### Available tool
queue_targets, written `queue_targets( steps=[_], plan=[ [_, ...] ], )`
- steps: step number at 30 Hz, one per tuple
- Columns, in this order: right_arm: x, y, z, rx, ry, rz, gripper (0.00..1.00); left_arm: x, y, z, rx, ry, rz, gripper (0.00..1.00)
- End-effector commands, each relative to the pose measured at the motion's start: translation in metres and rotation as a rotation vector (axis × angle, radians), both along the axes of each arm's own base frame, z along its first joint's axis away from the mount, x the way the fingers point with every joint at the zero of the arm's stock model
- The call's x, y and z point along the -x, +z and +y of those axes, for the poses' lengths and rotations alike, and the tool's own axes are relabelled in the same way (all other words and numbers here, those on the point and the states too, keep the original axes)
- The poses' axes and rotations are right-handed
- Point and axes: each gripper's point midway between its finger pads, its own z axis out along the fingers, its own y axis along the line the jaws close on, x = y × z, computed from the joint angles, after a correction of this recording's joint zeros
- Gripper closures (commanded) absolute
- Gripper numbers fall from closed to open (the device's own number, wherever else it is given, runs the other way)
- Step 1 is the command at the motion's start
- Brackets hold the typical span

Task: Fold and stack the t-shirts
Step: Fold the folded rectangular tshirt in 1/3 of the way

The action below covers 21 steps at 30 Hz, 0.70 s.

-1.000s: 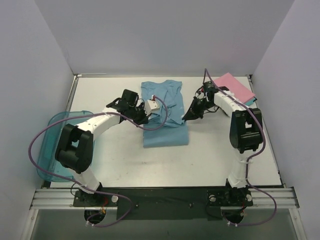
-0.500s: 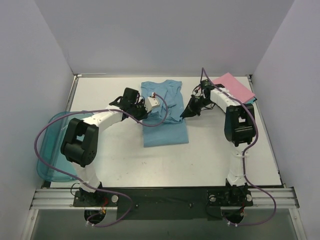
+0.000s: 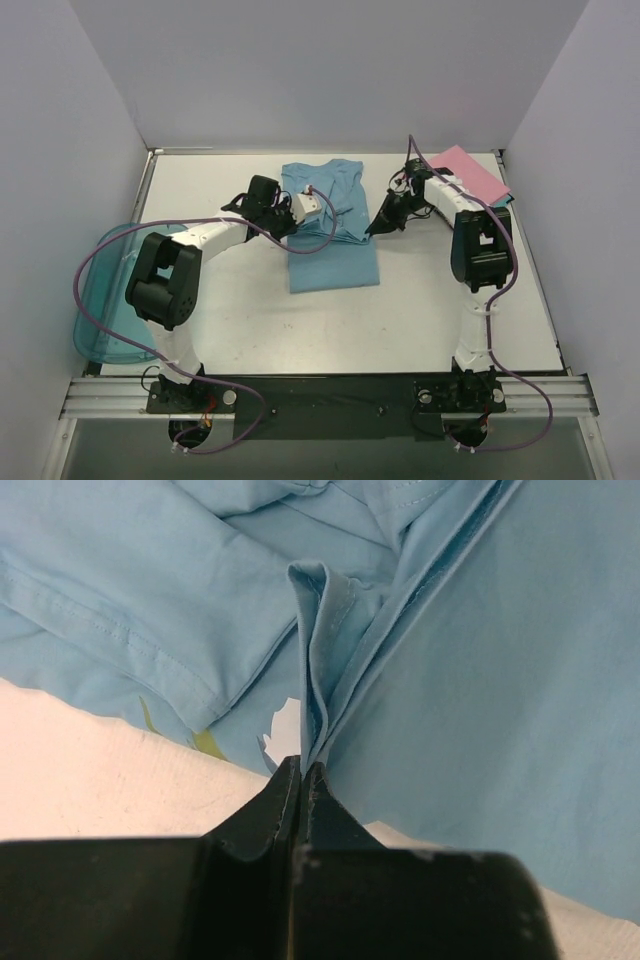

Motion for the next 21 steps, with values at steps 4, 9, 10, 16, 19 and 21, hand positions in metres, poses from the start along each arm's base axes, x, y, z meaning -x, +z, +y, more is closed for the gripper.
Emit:
queue_targets(
  steps=[4,9,10,16,19,21],
  plan=[
    [-0.004,-0.001,-0.018,0.056,-0.052,0.022,0.55,-0.021,0.020,-0.010,0.016,-0.014,-0.114,0.50],
    [-0.015,0.029,-0.049,0.184,-0.076,-0.119,0.51,-0.038,0.043,-0.003,0.006,0.051,-0.172,0.28],
    [-0.015,0.038,-0.052,0.203,-0.064,-0.160,0.52,-0.042,0.052,-0.001,0.007,0.066,-0.187,0.28],
    [0.024,0.030,-0.017,0.190,0.122,-0.165,0.99,0.000,0.040,-0.013,0.020,-0.012,-0.031,0.58],
    [0.046,0.017,0.012,0.159,0.190,-0.105,1.00,0.013,0.031,-0.014,0.046,0.005,0.023,0.65],
    [0.055,0.009,0.020,0.158,0.208,-0.060,1.00,0.016,0.029,-0.012,0.049,0.026,0.035,0.65]
  ],
)
